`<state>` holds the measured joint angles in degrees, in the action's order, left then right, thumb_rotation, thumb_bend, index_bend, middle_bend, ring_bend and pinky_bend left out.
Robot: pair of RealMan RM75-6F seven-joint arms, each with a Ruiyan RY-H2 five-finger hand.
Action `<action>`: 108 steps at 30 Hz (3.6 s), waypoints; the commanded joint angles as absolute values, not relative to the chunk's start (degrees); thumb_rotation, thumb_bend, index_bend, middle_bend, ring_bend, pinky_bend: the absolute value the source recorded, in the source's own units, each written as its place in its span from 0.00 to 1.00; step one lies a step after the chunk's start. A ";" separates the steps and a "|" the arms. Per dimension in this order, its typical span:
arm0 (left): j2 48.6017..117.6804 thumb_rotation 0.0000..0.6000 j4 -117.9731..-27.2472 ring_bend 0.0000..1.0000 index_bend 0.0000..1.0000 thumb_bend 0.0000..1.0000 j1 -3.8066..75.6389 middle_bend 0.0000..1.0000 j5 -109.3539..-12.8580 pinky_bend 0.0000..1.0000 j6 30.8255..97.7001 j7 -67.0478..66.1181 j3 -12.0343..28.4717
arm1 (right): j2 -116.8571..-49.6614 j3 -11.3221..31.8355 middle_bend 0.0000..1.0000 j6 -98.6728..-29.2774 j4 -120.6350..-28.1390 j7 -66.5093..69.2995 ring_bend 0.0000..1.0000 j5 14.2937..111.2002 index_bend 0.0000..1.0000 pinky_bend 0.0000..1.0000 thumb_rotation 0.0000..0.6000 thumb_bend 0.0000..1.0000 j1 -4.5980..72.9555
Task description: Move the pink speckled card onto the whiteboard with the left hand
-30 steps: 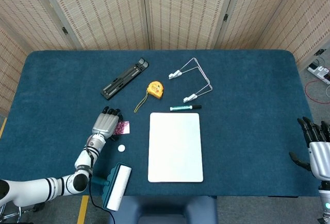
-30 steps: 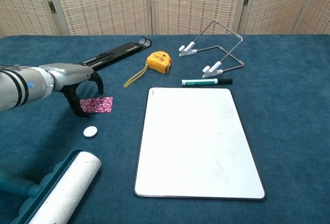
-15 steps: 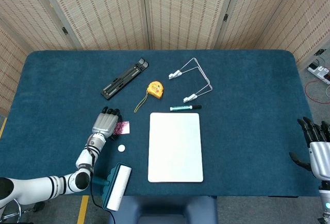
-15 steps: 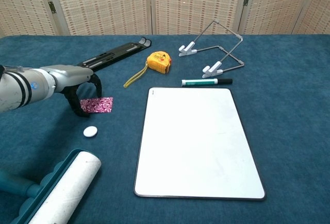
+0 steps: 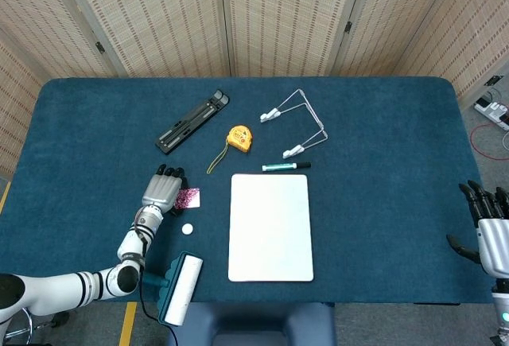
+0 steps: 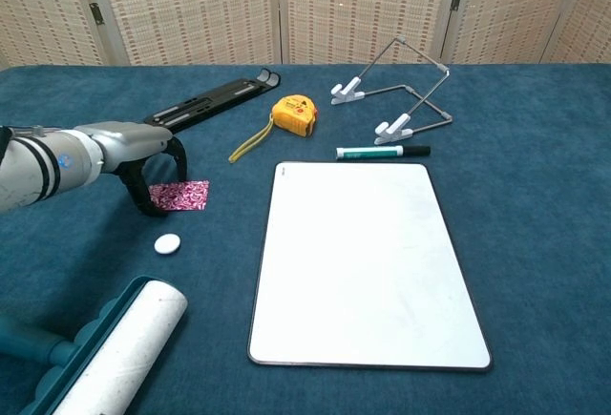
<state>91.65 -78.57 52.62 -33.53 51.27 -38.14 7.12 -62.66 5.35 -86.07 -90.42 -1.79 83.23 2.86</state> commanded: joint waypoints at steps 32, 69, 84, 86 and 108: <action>97.61 1.00 -86.22 0.14 0.43 0.29 64.45 0.17 -40.14 0.00 51.78 -44.41 11.49 | -61.54 5.25 0.11 -85.41 -91.74 -3.17 0.14 82.38 0.09 0.00 1.00 0.23 2.77; 85.53 1.00 -92.20 0.13 0.41 0.29 54.37 0.17 -61.86 0.00 58.43 -32.69 -1.09 | -61.61 5.74 0.11 -83.95 -91.68 -2.99 0.14 82.48 0.09 0.00 1.00 0.23 4.28; 83.88 1.00 -91.11 0.13 0.44 0.29 48.11 0.17 -68.38 0.00 59.59 -30.95 -4.39 | -61.75 5.55 0.11 -84.06 -91.81 -3.04 0.14 82.66 0.09 0.00 1.00 0.23 4.34; 84.08 1.00 -90.67 0.13 0.45 0.29 47.59 0.17 -68.27 0.00 59.13 -31.00 -4.45 | -61.77 5.52 0.11 -84.24 -91.87 -3.19 0.14 82.72 0.10 0.00 1.00 0.23 4.28; 86.47 1.00 -86.99 0.14 0.47 0.29 45.22 0.17 -65.74 0.00 55.10 -32.76 -2.18 | -61.72 5.36 0.11 -84.95 -91.74 -2.85 0.14 82.73 0.10 0.00 1.00 0.23 3.76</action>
<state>86.45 -87.01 45.25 -65.77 55.13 -32.73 -2.21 -61.72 5.36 -84.95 -91.74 -2.85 82.72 3.77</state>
